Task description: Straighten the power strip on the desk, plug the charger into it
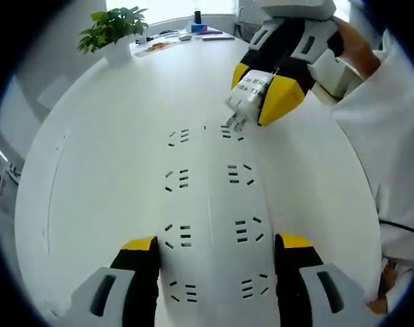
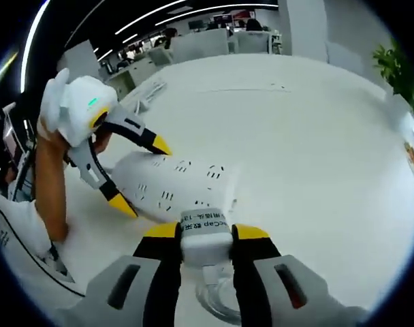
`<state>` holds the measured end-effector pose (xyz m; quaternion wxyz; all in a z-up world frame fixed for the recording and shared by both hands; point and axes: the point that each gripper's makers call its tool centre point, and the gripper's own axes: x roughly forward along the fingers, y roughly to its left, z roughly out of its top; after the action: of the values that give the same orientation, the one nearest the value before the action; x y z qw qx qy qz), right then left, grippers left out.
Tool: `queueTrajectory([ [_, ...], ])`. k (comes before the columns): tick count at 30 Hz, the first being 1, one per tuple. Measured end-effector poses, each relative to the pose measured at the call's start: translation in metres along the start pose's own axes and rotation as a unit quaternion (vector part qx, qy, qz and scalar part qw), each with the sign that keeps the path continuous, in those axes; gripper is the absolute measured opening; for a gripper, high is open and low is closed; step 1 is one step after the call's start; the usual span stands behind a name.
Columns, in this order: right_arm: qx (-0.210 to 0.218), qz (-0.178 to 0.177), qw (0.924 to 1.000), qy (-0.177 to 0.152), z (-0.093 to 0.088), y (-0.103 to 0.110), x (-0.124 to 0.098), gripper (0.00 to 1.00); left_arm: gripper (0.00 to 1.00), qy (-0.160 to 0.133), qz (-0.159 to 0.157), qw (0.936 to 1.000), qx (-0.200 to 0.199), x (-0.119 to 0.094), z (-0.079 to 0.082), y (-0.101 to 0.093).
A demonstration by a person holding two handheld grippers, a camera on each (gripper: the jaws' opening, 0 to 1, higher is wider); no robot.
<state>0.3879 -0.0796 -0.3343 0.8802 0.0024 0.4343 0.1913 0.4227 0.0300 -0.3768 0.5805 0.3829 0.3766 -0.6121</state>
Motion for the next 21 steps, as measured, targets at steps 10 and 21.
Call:
queueTrajectory([
  [10, 0.007, -0.006, 0.9984, 0.055, -0.003, 0.006, 0.003, 0.28, 0.7, -0.004, -0.001, 1.0, 0.003, 0.0, 0.0, 0.0],
  [21, -0.003, -0.02, 0.9974, 0.069, -0.003, -0.002, 0.0, 0.28, 0.7, -0.003, -0.002, 1.0, 0.005, 0.001, 0.0, 0.0],
])
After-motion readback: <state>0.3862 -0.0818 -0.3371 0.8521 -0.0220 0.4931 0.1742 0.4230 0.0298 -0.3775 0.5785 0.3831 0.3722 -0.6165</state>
